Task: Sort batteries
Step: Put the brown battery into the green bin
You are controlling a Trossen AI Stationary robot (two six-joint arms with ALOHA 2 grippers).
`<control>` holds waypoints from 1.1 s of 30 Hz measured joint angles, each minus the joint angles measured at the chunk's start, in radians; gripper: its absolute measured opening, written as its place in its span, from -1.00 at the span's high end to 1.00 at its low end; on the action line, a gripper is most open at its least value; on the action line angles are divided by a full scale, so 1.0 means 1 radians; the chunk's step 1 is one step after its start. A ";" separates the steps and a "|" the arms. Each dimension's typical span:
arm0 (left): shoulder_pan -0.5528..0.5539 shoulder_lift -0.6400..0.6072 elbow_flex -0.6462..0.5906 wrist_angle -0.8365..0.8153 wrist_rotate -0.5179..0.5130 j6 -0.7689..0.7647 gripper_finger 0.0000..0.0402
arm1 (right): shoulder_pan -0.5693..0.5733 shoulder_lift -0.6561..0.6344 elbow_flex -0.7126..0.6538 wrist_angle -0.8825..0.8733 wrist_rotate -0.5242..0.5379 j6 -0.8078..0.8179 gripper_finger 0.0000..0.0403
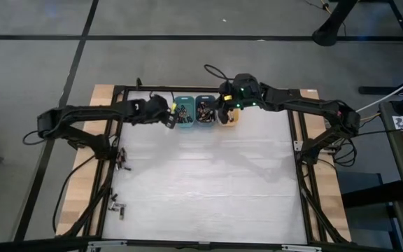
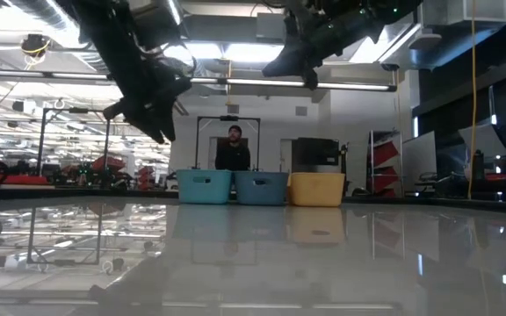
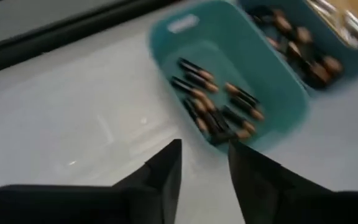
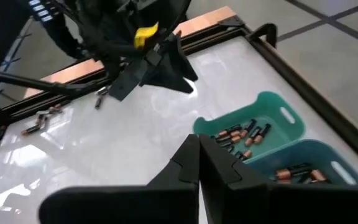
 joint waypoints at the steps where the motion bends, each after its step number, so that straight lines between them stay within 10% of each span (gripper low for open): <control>1: 0.019 0.000 0.000 0.001 0.000 -0.003 0.36 | -0.005 0.000 0.000 0.000 0.000 0.001 1.00; 16: 0.405 0.092 0.001 -0.014 0.249 0.309 0.19 | -0.098 0.000 0.001 -0.126 0.325 0.190 1.00; 33: 0.436 0.181 0.001 -0.016 0.341 0.454 0.17 | -0.123 0.055 0.001 -0.318 0.294 0.308 1.00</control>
